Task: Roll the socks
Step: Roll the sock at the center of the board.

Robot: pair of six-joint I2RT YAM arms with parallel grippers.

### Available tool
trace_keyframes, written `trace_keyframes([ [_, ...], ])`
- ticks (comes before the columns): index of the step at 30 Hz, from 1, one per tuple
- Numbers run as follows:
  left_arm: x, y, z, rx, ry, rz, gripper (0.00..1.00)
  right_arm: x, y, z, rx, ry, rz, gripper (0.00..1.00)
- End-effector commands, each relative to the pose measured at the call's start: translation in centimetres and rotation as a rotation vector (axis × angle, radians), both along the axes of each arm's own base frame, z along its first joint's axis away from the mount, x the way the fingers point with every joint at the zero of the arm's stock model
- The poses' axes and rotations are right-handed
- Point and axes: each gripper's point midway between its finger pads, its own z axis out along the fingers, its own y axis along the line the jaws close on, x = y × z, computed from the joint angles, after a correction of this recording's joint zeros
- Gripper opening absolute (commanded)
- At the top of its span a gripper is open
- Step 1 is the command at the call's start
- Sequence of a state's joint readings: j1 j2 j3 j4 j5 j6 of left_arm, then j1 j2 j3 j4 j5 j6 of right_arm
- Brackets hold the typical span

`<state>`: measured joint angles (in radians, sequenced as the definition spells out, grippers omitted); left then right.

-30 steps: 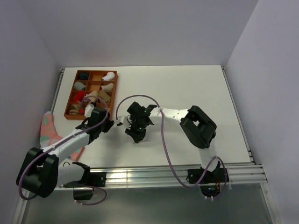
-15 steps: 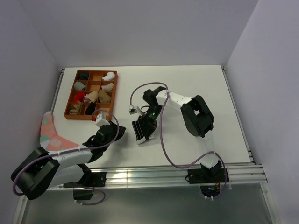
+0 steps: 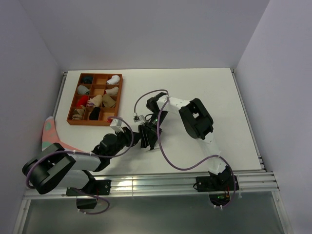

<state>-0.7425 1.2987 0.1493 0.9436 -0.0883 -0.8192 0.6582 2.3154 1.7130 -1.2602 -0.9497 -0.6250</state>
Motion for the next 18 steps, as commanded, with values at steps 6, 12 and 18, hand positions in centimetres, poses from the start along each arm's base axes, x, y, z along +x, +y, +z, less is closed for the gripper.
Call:
trace_keyframes([
  [6, -3.1, -3.4, 2.2, -0.066, -0.134, -0.232, 0.38, 1.5, 0.6, -0.3, -0.032, -0.015, -0.050, 0.23],
  [12, -3.7, -3.4, 0.7, -0.040, -0.102, -0.241, 0.41, 1.4, 0.5, -0.5, -0.040, -0.012, -0.048, 0.23],
  [18, -3.7, -3.3, -1.0, 0.013, -0.073, -0.229, 0.42, 1.4, 0.5, -0.1, -0.030, -0.008, -0.048, 0.23],
])
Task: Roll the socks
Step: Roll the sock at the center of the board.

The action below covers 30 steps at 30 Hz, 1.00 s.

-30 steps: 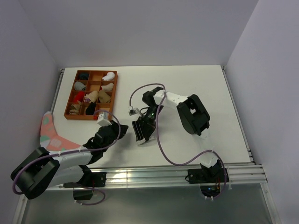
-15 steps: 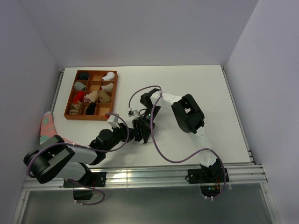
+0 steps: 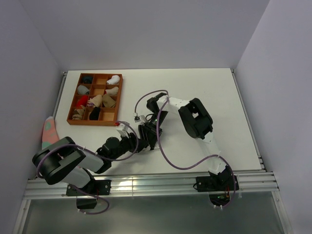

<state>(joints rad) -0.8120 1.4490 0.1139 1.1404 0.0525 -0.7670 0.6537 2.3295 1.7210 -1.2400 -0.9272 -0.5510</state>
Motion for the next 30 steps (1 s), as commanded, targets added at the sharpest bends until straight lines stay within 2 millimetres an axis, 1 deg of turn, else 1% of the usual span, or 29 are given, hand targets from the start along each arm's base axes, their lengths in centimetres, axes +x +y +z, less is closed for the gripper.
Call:
trace_keyframes([
  [1, 0.0, -0.3, 0.3, 0.004, -0.045, -0.015, 0.42, 1.0, 0.5, 0.5, 0.024, -0.026, -0.008, 0.23],
  [6, -0.4, -0.5, -1.2, 0.049, -0.020, -0.024, 0.43, 1.0, 0.5, 0.6, 0.025, -0.022, -0.012, 0.23],
  [14, -0.7, -0.9, -1.5, 0.039, -0.014, -0.041, 0.43, 1.1, 0.4, 0.8, 0.029, -0.029, -0.012, 0.23],
  [24, -0.6, -1.3, -2.6, 0.040, 0.025, -0.047, 0.41, 1.2, 0.5, 0.7, 0.025, -0.035, -0.010, 0.22],
  [26, -0.7, -1.6, -2.2, 0.015, 0.030, -0.054, 0.41, 1.4, 0.5, 0.6, 0.025, -0.041, -0.016, 0.22],
  [27, -0.9, -1.6, -2.5, 0.016, 0.038, -0.057, 0.40, 1.4, 0.4, 0.6, 0.019, -0.044, -0.016, 0.22],
  [29, -0.8, -1.6, -2.8, 0.012, 0.056, -0.051, 0.34, 1.5, 0.5, 0.6, 0.020, -0.051, -0.022, 0.22],
  [30, -0.8, -1.6, -3.0, 0.016, 0.067, -0.046, 0.28, 1.6, 0.6, 0.5, 0.020, -0.064, -0.022, 0.22],
])
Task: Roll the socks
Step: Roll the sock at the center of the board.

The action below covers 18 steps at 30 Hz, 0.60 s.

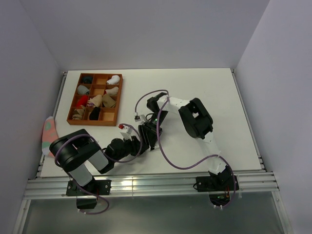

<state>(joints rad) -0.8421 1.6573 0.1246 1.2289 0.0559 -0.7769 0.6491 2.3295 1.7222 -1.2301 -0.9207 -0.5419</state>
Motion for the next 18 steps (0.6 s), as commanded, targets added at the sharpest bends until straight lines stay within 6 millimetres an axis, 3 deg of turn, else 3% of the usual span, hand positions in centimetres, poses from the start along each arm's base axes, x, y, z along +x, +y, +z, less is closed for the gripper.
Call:
trace_keyframes([
  [1, 0.2, -1.1, 0.9, -0.051, 0.004, -0.011, 0.25, 1.4, 0.6, 0.7, 0.023, -0.064, -0.018, 0.22],
  [6, 0.2, -0.6, -1.3, 0.023, 0.081, 0.027, 0.08, 2.1, 0.5, 1.0, 0.008, -0.137, -0.042, 0.25],
  [9, -0.1, -0.4, -2.2, 0.062, 0.121, 0.038, 0.04, 2.8, 0.4, 1.7, 0.014, -0.207, -0.052, 0.28],
  [13, -0.4, 0.0, -3.0, 0.103, 0.173, 0.053, 0.00, 4.0, 0.1, 3.3, 0.041, -0.336, -0.073, 0.42],
  [18, -1.0, 0.4, -3.8, 0.150, 0.248, 0.070, 0.00, 5.8, -1.2, 4.9, 0.061, -0.515, -0.096, 0.45],
])
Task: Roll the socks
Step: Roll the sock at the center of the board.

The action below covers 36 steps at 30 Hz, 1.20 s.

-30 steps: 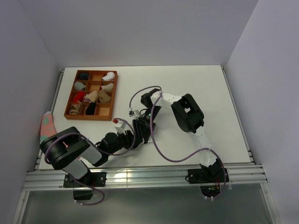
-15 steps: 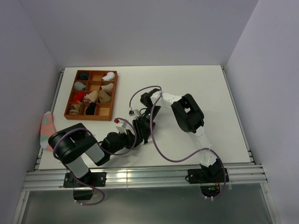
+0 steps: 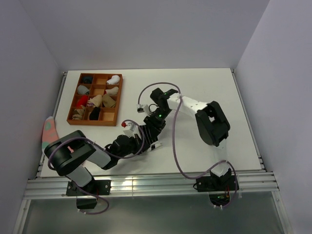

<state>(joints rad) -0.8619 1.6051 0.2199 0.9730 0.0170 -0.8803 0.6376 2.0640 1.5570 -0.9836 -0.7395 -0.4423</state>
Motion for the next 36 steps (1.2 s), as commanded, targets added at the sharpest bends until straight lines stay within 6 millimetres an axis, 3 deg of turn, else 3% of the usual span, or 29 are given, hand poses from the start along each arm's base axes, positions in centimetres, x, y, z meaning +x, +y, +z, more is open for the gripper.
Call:
trace_keyframes([
  [1, -1.6, 1.7, -3.5, 0.151, 0.143, 0.011, 0.01, 2.7, -0.9, 2.9, 0.053, -0.213, -0.036, 0.45],
  [6, -2.5, 1.8, -3.4, 0.140, 0.247, 0.034, 0.01, 3.5, -2.9, 3.6, 0.095, -0.389, -0.019, 0.45],
  [12, -3.8, 1.5, -3.5, 0.084, 0.429, -0.010, 0.00, 2.6, -5.0, 2.7, 0.111, -0.560, 0.024, 0.45],
  [15, -4.3, 1.3, -3.3, 0.057, 0.498, -0.038, 0.00, 2.1, -5.3, 3.7, 0.152, -0.652, 0.056, 0.45],
  [21, -4.7, 1.7, -3.4, 0.064, 0.610, -0.067, 0.00, 0.3, -5.1, 3.4, 0.205, -0.826, 0.153, 0.47],
  [25, -4.7, 2.0, -3.4, 0.078, 0.647, -0.073, 0.00, -2.5, -3.0, 2.6, 0.229, -0.923, 0.279, 0.50],
  [36, -4.8, 2.7, -3.8, 0.104, 0.675, -0.078, 0.00, -5.2, -0.9, 1.3, 0.265, -1.036, 0.410, 0.51],
])
